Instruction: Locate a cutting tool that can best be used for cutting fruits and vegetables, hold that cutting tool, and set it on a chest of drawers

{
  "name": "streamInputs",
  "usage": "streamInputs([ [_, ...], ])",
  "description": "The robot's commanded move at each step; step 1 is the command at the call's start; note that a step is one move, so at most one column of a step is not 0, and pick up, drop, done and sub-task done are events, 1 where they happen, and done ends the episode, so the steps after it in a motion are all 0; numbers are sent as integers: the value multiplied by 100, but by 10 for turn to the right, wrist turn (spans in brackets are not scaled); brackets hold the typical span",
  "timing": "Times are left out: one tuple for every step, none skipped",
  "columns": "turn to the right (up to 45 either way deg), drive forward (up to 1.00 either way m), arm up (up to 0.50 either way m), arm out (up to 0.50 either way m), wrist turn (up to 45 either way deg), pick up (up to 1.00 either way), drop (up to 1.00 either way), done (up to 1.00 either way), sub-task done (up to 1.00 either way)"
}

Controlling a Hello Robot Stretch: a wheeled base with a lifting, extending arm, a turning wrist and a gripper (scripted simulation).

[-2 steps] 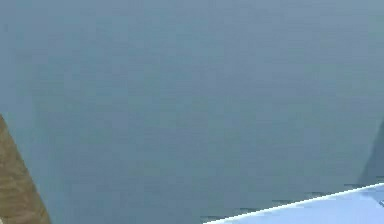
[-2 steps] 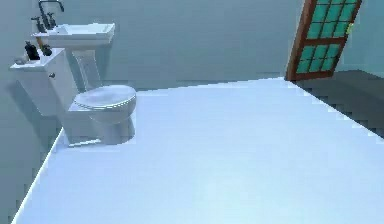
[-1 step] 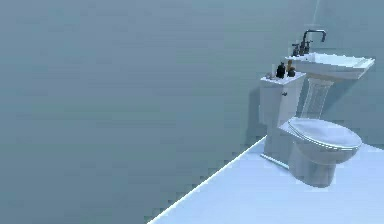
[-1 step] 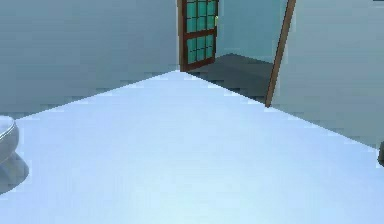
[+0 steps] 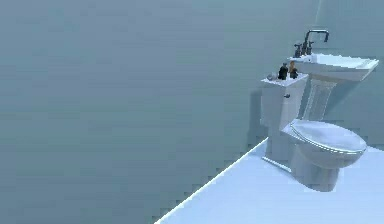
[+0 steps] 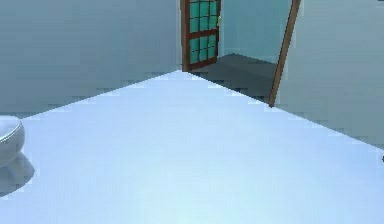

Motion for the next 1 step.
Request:
streamInputs([
  [-450,0,0,0,0,0,0,0,0],
])
